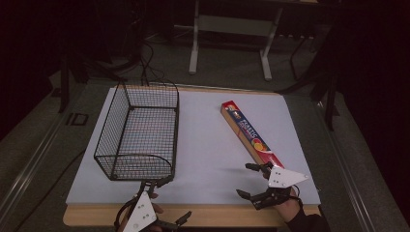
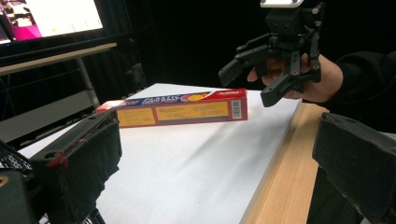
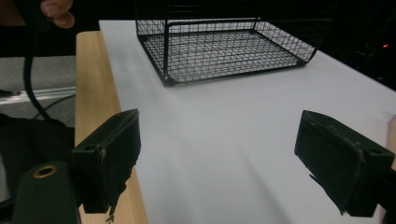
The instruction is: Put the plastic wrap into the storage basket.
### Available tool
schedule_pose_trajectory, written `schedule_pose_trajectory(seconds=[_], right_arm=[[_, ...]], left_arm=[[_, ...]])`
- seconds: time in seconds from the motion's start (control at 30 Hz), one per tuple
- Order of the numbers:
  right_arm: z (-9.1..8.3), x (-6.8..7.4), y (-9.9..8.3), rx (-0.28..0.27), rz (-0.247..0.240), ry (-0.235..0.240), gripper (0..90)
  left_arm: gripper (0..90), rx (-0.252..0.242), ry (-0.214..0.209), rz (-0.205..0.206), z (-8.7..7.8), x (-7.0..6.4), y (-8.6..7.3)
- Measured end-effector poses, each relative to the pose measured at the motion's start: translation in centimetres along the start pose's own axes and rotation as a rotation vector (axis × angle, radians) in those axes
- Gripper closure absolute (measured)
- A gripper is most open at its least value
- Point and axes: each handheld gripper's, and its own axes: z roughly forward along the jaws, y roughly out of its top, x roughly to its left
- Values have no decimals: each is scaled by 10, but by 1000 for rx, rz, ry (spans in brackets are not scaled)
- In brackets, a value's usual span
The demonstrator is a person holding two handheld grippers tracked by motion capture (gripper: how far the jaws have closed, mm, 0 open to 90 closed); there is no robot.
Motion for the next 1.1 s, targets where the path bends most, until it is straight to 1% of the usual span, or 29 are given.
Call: schedule_pose_trajectory(seconds=[0.1,0.2,0.23,0.3,0.37,0.43,0.47,0.5,0.53,0.57,0.6,0.63,0.67,0.7,0.73,0.77,0.8,0.83,0.87,0.93,1.0,1.03,1.1], right_arm=[[0,0,0,4,1,10,144],[0,3,1,13,-10,-17,145],[0,3,1,13,-10,-17,145],[0,6,3,27,-20,-47,149],[0,5,6,57,-11,-21,151],[0,6,7,50,-15,-23,151],[0,6,8,63,-20,-13,152],[0,6,8,63,-20,-13,152],[1,8,10,86,-15,-10,162],[2,8,10,88,-17,-1,215],[3,7,11,85,-16,29,219],[4,5,11,83,5,65,196],[4,5,12,84,9,77,192],[4,5,13,79,1,63,181],[4,5,13,79,1,63,181],[4,6,17,82,-45,13,176],[4,5,18,84,-44,16,155],[4,5,19,89,-34,14,129],[5,4,20,94,-28,4,130],[5,4,21,102,-22,13,129],[6,2,24,115,-15,7,122],[6,-2,28,113,5,7,111],[6,-4,30,103,12,-2,110]], left_arm=[[18,-1,0,-2,0,0,0],[18,2,4,-3,1,0,0],[18,3,3,-1,1,1,0],[18,6,4,2,2,0,0],[18,7,1,2,2,0,0],[18,6,-1,2,2,0,0],[18,5,0,3,2,0,0],[18,5,0,5,2,0,0],[18,7,4,7,2,0,0],[18,9,8,9,2,0,0],[18,9,10,12,2,0,0],[18,9,8,10,2,0,0],[18,8,8,8,2,0,0],[18,7,7,9,2,0,0],[18,6,5,9,2,-1,0],[18,5,3,8,2,-1,0],[18,4,2,10,2,-1,0],[18,6,1,14,2,-1,0],[18,6,-1,12,3,-1,0],[18,4,-1,10,3,-1,0],[18,3,0,9,2,-1,0],[18,4,2,10,2,-1,0],[18,2,3,9,2,-1,0]])
